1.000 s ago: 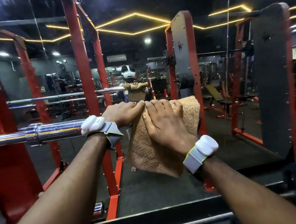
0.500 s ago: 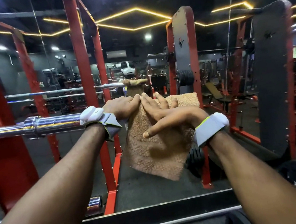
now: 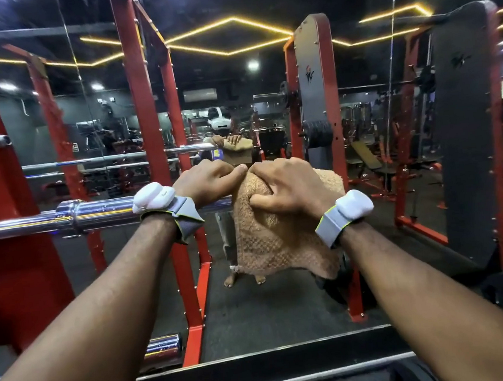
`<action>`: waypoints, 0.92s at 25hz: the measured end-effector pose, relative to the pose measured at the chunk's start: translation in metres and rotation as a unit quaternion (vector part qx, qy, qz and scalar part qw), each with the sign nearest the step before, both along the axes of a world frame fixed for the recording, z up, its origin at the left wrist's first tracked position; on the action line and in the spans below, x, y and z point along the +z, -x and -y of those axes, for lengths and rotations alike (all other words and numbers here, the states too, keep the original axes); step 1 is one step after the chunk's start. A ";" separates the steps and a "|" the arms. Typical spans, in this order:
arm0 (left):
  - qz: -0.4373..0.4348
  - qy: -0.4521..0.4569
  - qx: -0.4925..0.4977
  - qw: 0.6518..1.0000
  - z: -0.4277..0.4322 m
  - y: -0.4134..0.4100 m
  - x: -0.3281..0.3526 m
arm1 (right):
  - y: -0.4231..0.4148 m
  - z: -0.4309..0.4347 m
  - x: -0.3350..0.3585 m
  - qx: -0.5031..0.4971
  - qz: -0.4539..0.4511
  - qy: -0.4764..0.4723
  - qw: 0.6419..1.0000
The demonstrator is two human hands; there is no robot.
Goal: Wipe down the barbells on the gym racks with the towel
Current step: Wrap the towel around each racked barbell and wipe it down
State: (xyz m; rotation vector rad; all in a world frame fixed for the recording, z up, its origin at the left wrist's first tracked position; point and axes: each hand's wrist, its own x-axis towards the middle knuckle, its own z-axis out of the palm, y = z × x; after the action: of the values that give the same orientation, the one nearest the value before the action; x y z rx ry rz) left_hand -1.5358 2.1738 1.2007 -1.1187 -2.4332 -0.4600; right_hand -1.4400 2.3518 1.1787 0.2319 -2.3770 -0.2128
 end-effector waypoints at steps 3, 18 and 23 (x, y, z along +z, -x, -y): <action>-0.029 -0.021 -0.019 0.999 0.013 0.001 0.000 | 0.007 -0.007 0.012 0.003 0.060 0.045 0.997; -0.085 -0.050 0.042 0.994 0.017 -0.002 -0.008 | 0.010 0.022 -0.005 -0.090 -0.012 0.016 0.996; -0.079 -0.052 0.050 0.994 0.018 0.002 -0.009 | 0.027 0.022 0.019 -0.108 0.102 0.108 0.983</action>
State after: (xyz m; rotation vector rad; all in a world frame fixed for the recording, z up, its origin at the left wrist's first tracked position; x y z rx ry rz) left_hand -1.5374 2.1556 1.1914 -0.9496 -2.2884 -0.4432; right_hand -1.4670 2.3294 1.1982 -0.1141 -2.6050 -0.0307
